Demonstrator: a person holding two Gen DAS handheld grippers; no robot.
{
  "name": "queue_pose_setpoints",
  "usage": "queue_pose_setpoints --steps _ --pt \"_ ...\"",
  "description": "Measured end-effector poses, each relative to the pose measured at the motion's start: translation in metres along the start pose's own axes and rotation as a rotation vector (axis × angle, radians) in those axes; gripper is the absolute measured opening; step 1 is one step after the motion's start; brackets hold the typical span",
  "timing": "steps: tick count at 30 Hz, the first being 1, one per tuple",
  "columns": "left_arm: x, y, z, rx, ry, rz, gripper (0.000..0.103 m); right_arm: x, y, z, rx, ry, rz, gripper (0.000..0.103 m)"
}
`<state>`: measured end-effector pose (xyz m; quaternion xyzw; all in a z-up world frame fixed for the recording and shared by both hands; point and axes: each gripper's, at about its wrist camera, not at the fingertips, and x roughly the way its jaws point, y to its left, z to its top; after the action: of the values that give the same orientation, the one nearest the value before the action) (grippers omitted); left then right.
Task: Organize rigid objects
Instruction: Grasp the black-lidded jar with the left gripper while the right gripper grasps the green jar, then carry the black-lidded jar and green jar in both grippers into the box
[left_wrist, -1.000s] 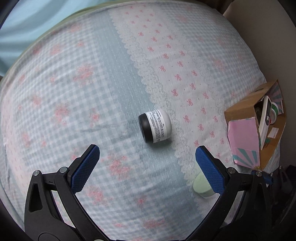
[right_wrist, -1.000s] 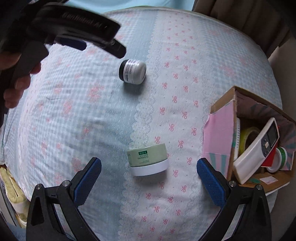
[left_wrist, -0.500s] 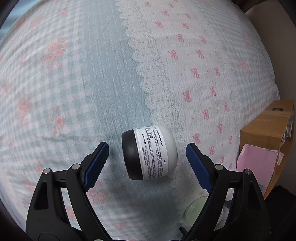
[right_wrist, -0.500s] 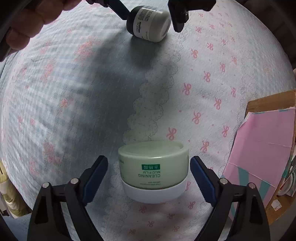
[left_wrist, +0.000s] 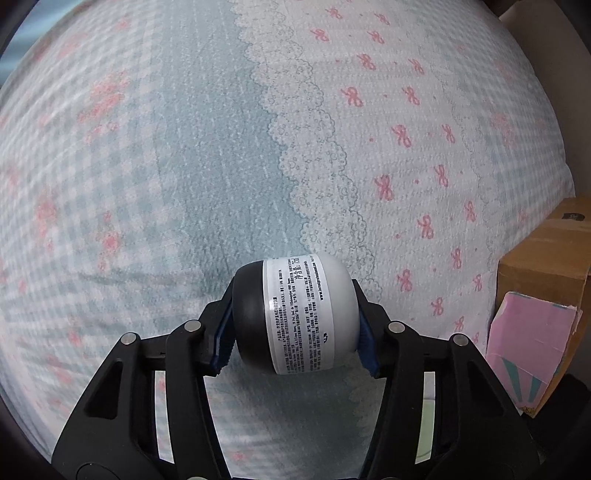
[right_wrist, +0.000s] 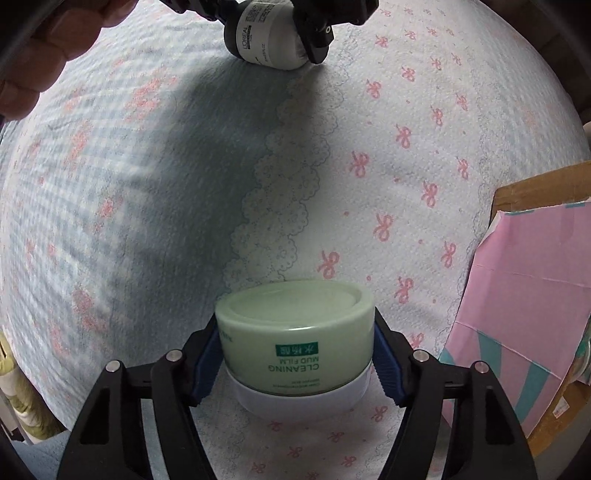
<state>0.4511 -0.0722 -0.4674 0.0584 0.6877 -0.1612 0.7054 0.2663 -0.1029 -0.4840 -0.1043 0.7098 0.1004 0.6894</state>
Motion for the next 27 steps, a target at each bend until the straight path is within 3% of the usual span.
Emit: queue_pose_setpoints --steps 14,21,27 --pt "-0.018 -0.021 -0.039 0.060 -0.046 0.017 0.050 -0.020 -0.009 -0.027 0.036 -0.029 -0.002 0.066" --pt "-0.059 -0.017 -0.073 0.075 -0.082 0.009 0.050 -0.050 -0.011 -0.044 0.093 -0.054 0.000 0.066" --pt "-0.112 -0.018 -0.115 0.065 -0.121 -0.032 0.050 -0.093 -0.011 -0.066 0.169 -0.075 0.062 0.066"
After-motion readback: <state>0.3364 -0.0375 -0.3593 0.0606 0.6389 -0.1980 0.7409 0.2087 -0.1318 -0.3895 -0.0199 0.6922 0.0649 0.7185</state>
